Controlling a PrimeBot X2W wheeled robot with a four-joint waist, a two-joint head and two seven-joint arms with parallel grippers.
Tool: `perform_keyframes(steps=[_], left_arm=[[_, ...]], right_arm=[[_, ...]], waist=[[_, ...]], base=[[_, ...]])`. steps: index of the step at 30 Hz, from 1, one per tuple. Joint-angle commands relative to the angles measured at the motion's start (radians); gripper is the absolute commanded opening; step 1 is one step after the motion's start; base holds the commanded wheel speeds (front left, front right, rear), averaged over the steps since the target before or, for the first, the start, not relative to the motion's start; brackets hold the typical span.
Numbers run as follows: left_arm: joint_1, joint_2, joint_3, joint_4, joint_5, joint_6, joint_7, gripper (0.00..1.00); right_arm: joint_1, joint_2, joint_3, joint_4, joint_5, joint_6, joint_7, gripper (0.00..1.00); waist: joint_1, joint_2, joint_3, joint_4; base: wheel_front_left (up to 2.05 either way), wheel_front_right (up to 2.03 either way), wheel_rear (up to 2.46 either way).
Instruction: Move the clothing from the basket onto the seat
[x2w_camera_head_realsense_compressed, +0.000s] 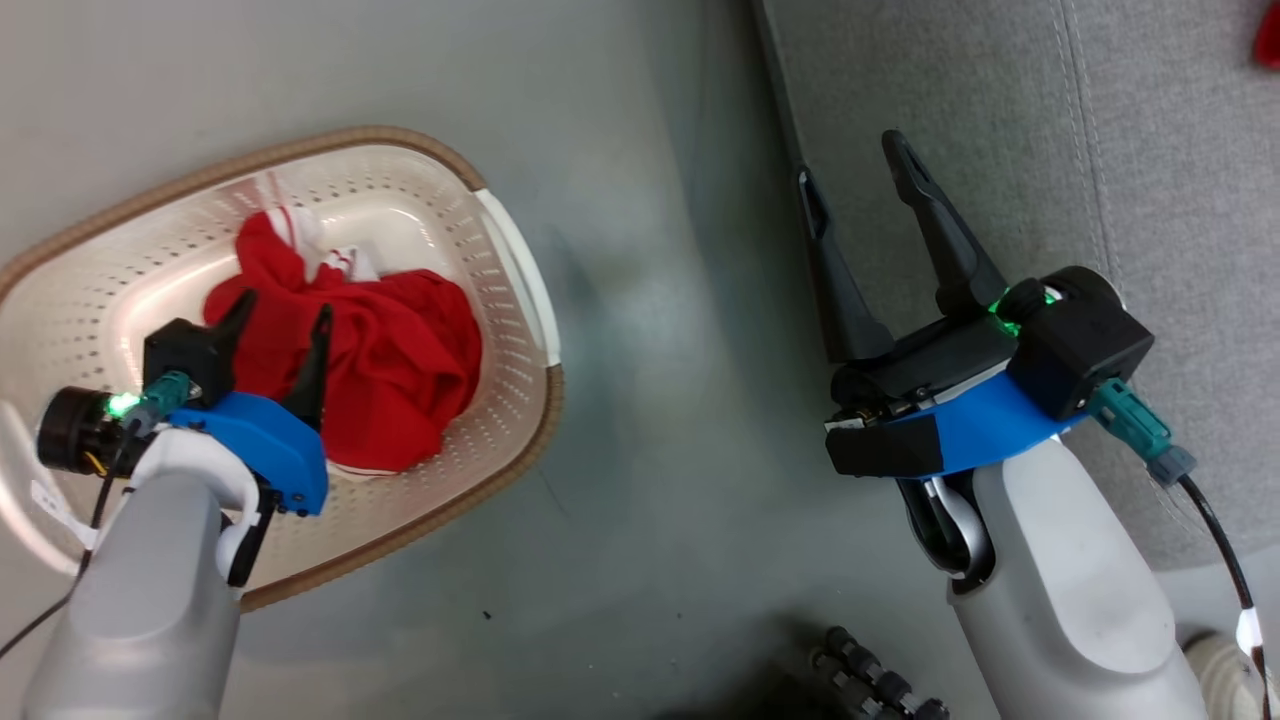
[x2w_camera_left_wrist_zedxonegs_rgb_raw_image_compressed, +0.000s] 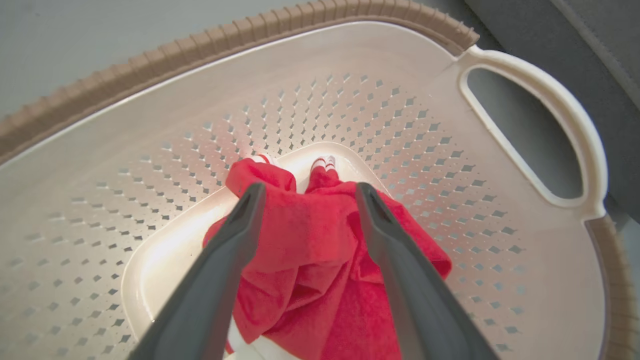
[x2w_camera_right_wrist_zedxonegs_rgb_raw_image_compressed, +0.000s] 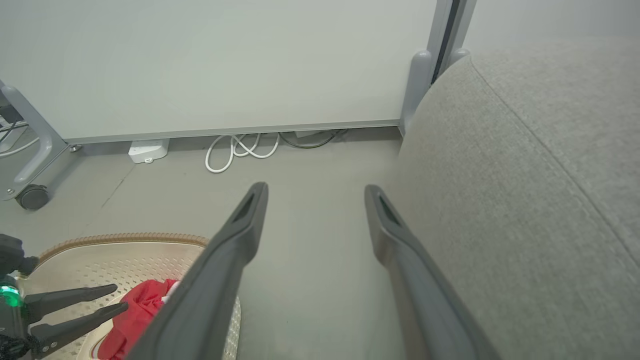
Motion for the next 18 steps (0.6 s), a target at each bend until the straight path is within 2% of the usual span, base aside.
perform_keyframes(steps=[1,10,18], left_arm=[[-0.025,0.019,0.004,0.014,0.004,0.003,0.002,1.00],[-0.078,0.068,0.008,0.089,0.018,0.059,0.035,1.00],[-0.121,0.059,-0.004,0.172,0.015,0.091,0.125,1.00]], right_arm=[[-0.022,0.010,0.008,0.009,0.010,0.000,-0.008,1.00],[-0.045,0.021,0.038,0.027,0.034,0.000,-0.018,1.00],[-0.050,0.024,0.036,-0.004,0.047,0.000,-0.018,1.00]], waist=[[-0.0003,0.0000,0.043,-0.041],[-0.0003,0.0000,0.105,-0.096],[-0.0003,0.0000,0.131,-0.110]], base=[[0.00,0.00,0.00],[0.00,0.00,0.00],[0.00,0.00,0.00]])
